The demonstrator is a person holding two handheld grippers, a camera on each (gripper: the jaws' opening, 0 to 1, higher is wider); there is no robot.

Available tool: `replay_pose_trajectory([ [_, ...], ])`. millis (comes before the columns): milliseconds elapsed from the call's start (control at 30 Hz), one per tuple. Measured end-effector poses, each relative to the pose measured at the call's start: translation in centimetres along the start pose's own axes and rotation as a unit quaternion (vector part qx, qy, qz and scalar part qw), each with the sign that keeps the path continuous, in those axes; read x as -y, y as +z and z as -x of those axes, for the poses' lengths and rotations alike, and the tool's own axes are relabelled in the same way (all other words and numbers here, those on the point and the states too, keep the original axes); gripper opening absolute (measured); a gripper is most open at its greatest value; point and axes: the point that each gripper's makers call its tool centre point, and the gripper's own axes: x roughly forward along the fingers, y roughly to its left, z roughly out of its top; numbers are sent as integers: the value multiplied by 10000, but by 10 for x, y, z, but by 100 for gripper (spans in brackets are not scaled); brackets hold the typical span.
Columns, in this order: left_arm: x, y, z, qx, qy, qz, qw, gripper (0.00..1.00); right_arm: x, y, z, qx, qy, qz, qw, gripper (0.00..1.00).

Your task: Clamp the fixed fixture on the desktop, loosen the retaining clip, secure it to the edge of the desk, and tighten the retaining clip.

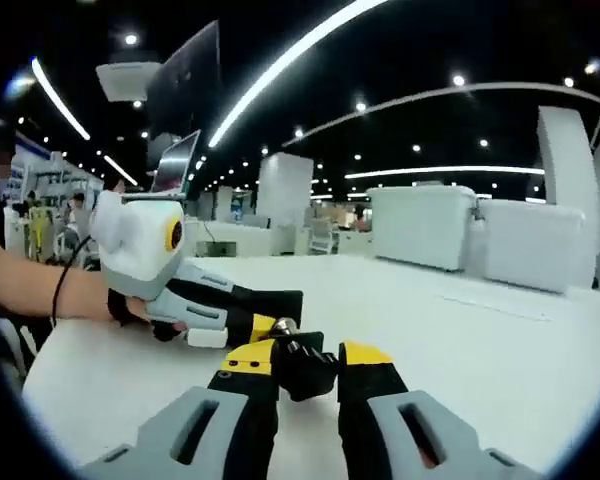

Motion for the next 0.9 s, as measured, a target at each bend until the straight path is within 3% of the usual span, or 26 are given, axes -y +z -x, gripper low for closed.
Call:
replay_pose_trajectory([
  [100,-1,0,0,-7,22,2,10000,12,1,9,0,164,-171,973,9950,15],
  [167,0,1,0,27,13,3,10000,12,-6,9,-4,162,133,1258,9918,9],
  [233,0,0,0,12,18,7,10000,12,-4,7,-3,112,99,1122,9936,10],
  [300,0,0,0,13,10,5,10000,12,0,9,-1,165,-3,316,9994,11],
  [333,1,0,0,6,0,9,10000,12,1,10,0,178,-8,157,9997,13],
  [433,1,-1,0,1,-7,4,10000,12,13,4,-2,66,-10,-358,9993,29],
  [533,0,-1,-1,-1,-5,6,10000,12,14,7,0,177,55,-845,9962,33],
  [700,0,-1,-1,-2,-7,4,10000,12,19,1,-2,100,283,-1916,9810,31],
  [733,0,-1,-1,-2,-7,4,10000,12,19,-2,-2,10,319,-2013,9790,30],
  [900,0,-1,0,-1,-5,4,10000,12,3,-15,-5,-363,529,-1612,9848,25],
])
